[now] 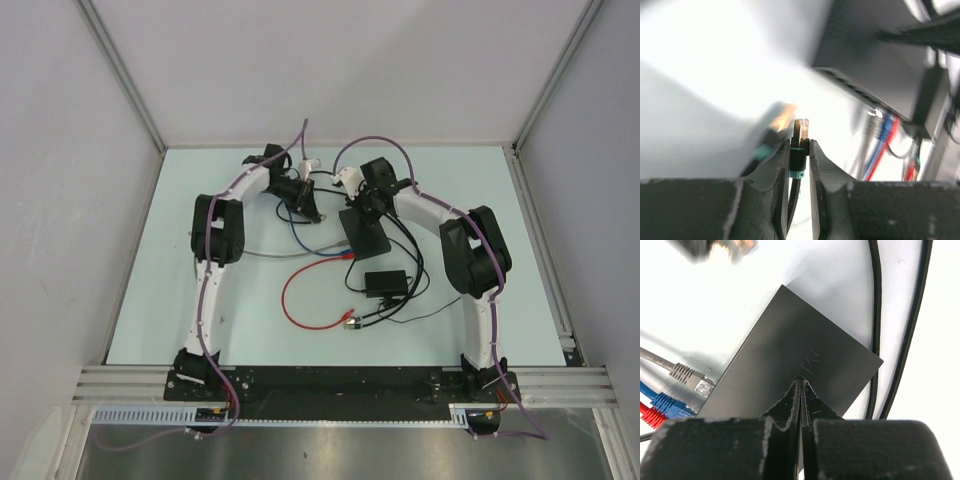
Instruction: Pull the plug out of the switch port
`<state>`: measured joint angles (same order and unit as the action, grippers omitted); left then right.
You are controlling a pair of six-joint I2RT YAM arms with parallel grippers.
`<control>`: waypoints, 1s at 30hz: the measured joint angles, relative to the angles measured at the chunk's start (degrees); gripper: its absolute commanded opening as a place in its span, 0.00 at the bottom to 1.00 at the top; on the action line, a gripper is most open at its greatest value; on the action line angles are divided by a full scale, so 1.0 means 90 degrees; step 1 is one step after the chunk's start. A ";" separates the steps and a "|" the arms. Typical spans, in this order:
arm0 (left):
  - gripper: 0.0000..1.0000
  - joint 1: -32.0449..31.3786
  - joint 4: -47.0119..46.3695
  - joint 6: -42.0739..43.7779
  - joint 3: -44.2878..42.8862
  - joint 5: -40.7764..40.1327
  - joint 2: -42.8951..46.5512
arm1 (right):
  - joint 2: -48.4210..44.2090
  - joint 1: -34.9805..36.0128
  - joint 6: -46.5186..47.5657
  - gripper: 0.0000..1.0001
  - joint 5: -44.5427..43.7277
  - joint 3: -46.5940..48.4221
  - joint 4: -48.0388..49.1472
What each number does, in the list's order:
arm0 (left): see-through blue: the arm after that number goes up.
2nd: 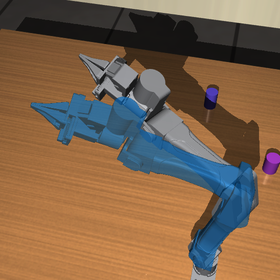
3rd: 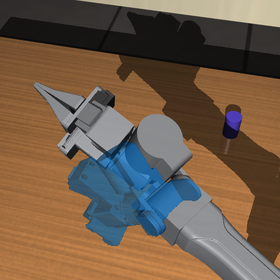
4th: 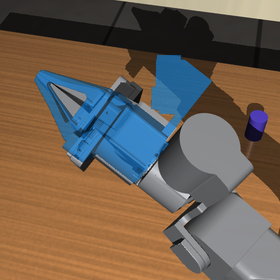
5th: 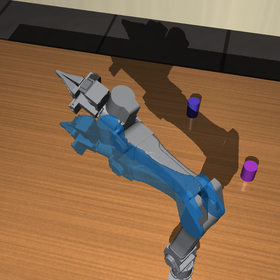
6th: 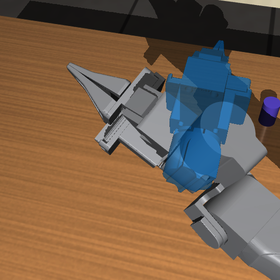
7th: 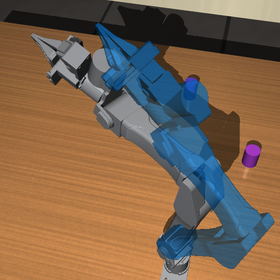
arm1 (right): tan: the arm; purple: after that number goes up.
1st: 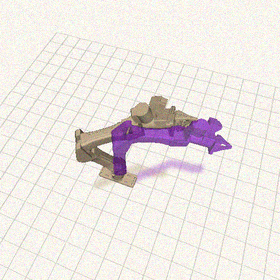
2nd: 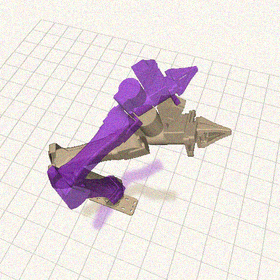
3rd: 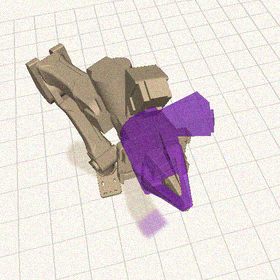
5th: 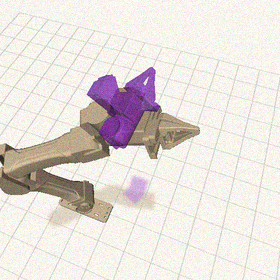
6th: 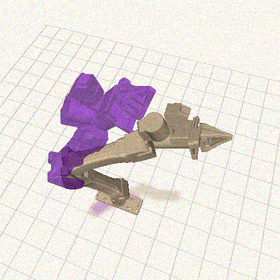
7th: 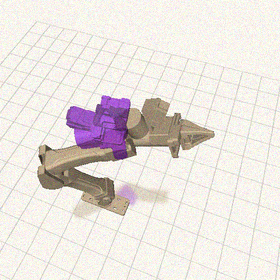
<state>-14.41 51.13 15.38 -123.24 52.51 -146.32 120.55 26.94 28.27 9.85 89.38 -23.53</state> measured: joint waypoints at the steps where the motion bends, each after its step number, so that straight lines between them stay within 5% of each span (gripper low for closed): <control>1: 0.00 0.0058 -0.0078 -0.0165 0.0000 -0.0158 0.0019 | 0.0002 0.0000 0.0002 0.00 0.0000 0.0000 0.0000; 4: 0.04 0.0194 -0.0447 -0.0600 -0.0083 -0.0974 0.0131 | 0.0007 0.0002 0.0005 0.00 -0.0005 0.0002 -0.0002; 5: 0.24 0.0211 -0.0593 -0.0692 -0.0124 -0.1217 0.0143 | 0.0017 0.0007 0.0005 0.00 -0.0007 0.0002 -0.0005; 7: 0.40 0.0231 -0.0838 -0.0826 -0.0148 -0.1598 0.0177 | 0.0029 0.0019 0.0007 0.00 -0.0046 0.0002 -0.0005; 11: 0.49 0.0255 -0.1112 -0.1001 -0.0253 -0.1863 0.0192 | 0.0032 0.0041 0.0007 0.00 -0.0107 0.0000 -0.0005; 21: 0.59 0.0493 -0.1778 -0.1314 -0.0073 -0.0551 0.0663 | 0.0034 0.0070 0.0007 0.00 -0.0187 0.0002 -0.0007; 30: 0.43 0.0469 -0.2028 -0.1477 0.0816 0.0962 0.1139 | 0.0032 0.0068 0.0007 0.00 -0.0182 0.0002 -0.0007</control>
<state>-10.20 32.88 2.09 -115.90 61.17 -136.07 120.84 27.55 28.34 8.21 89.41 -23.59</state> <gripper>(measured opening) 0.470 0.007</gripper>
